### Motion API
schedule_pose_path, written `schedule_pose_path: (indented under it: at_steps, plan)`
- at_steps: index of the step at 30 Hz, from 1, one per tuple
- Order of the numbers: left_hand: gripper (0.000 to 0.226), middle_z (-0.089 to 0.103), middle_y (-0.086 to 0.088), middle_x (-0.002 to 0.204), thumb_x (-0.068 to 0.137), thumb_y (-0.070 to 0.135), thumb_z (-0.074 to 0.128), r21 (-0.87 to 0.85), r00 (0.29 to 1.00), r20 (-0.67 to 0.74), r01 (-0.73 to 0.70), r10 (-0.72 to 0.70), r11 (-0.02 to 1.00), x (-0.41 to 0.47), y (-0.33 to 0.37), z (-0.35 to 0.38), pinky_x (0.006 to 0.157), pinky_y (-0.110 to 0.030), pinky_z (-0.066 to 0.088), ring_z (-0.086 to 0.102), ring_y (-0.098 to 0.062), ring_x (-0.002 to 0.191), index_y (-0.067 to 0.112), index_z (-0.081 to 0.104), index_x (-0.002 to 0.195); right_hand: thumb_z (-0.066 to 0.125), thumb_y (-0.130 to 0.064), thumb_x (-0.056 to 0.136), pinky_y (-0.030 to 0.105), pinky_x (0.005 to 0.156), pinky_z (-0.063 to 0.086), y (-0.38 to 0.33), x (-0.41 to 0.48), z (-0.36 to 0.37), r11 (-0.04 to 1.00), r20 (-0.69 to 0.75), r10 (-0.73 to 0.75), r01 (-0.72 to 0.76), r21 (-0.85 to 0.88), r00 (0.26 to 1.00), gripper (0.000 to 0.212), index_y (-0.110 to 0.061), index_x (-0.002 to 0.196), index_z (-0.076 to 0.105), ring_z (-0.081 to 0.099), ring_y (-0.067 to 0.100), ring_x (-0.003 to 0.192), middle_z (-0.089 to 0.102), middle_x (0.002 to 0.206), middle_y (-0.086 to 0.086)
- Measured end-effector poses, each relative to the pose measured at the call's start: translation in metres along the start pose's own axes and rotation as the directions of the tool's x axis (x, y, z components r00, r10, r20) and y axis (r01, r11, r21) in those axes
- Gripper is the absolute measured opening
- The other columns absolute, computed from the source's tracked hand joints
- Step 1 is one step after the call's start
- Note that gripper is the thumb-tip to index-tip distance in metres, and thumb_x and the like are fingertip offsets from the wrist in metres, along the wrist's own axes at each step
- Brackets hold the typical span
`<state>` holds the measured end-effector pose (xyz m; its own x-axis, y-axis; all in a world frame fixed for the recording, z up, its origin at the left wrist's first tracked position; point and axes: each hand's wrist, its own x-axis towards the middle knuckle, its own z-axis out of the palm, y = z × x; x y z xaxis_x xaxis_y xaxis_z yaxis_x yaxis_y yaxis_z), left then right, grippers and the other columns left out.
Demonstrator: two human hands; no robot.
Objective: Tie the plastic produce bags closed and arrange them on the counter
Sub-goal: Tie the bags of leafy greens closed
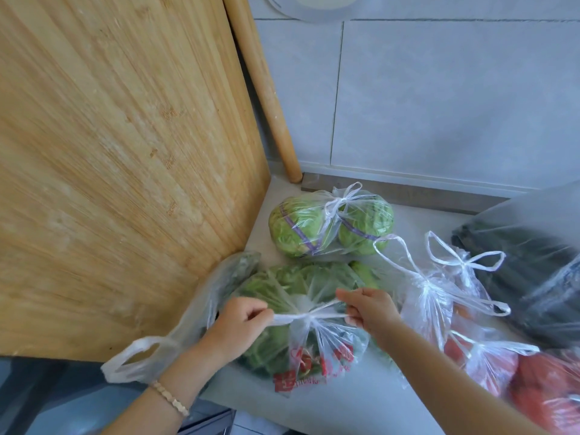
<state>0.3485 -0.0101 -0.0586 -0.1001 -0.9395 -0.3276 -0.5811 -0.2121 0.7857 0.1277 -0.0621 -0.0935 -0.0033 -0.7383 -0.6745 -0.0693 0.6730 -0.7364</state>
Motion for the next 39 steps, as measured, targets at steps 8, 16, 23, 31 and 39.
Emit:
schedule_pose_path:
  at_steps: [8, 16, 23, 31, 39]
  plan:
    - [0.111, -0.017, -0.003, 0.157, 0.060, 0.079, 0.055, 0.791, 0.977, 0.210, -0.146, -0.039, 0.594, 0.012, -0.016, 0.025, 0.070, -0.022, 0.046, 0.063, -0.017, 0.088, 0.049, -0.022, 0.135, 0.052, -0.081, 0.060, 0.037, 0.101, 0.027, 0.011, -0.006, 0.017, -0.083, 0.412, -0.295, 0.407, -0.910, 0.862, 0.113, -0.043, 0.143, -0.016, 0.038, 0.021, 0.115, 0.038, 0.124, 0.002]
    - [0.112, -0.025, -0.017, 0.153, 0.065, 0.069, 0.063, 0.821, 0.960, 0.209, -0.069, -0.186, 0.567, 0.038, -0.034, 0.049, 0.071, -0.029, 0.049, 0.065, -0.024, 0.086, 0.046, -0.017, 0.141, 0.043, -0.078, 0.072, 0.042, 0.106, 0.025, 0.037, 0.023, 0.028, -0.266, 0.345, -0.155, 0.297, -0.917, 0.926, 0.106, -0.030, 0.147, -0.015, 0.033, 0.030, 0.127, 0.028, 0.143, 0.013]
    - [0.109, -0.024, -0.017, 0.154, 0.068, 0.067, 0.062, 0.835, 0.954, 0.218, -0.075, -0.203, 0.545, 0.045, -0.036, 0.054, 0.062, -0.026, 0.044, 0.053, -0.020, 0.069, 0.044, -0.014, 0.143, 0.043, -0.078, 0.071, 0.040, 0.103, 0.029, 0.035, 0.031, 0.032, -0.264, 0.330, -0.140, 0.286, -0.921, 0.934, 0.105, -0.031, 0.147, -0.013, 0.036, 0.029, 0.124, 0.031, 0.140, 0.013]
    - [0.050, 0.051, 0.010, 0.063, 0.076, 0.069, 0.043, 0.763, 0.888, -0.200, -0.124, 0.413, 0.634, 0.027, -0.004, 0.021, 0.033, -0.014, 0.019, 0.035, -0.006, 0.036, 0.022, 0.056, 0.064, 0.058, -0.050, 0.082, 0.031, 0.092, 0.046, -0.017, 0.000, 0.007, 0.426, 0.265, -0.454, 0.468, -0.774, 0.851, 0.031, -0.022, 0.094, 0.061, 0.055, 0.014, 0.092, 0.055, 0.095, -0.006]
    - [0.056, 0.004, 0.003, 0.045, 0.078, 0.018, 0.053, 0.488, 0.911, -0.390, 0.079, 0.136, 0.869, 0.016, 0.018, 0.027, 0.041, -0.021, 0.003, 0.016, -0.016, 0.043, 0.022, 0.006, 0.049, 0.056, -0.007, 0.078, 0.028, 0.052, 0.019, -0.019, -0.013, 0.010, 0.755, 0.003, -0.429, 0.360, -0.549, 0.903, 0.047, -0.018, 0.050, 0.019, 0.019, 0.015, 0.052, 0.020, 0.049, -0.003]
